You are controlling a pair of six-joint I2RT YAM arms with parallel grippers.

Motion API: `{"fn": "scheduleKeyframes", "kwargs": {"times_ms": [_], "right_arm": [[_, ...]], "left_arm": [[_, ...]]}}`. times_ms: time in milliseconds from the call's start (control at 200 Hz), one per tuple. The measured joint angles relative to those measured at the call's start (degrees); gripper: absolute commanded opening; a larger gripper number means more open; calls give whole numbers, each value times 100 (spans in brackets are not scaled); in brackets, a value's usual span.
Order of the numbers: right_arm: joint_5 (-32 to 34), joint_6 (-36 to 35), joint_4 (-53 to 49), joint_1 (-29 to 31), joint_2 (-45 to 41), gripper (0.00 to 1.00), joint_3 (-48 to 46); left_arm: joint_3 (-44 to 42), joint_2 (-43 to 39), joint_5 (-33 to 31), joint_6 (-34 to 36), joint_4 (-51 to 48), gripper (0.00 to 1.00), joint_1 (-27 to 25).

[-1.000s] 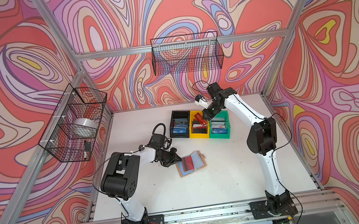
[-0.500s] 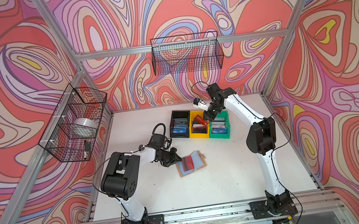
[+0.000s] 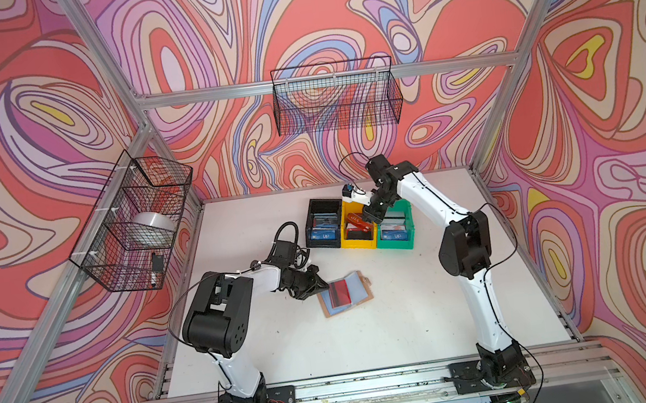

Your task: Take the credit cards out of the card holder

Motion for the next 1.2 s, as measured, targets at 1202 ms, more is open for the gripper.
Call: {"fn": "scheduleKeyframes", "kwargs": {"times_ms": [1202], "right_arm": [[1051,-527,138,365,271,0,-212]], "left_arm": [[55,63,68,11,-31,0,17]]}}
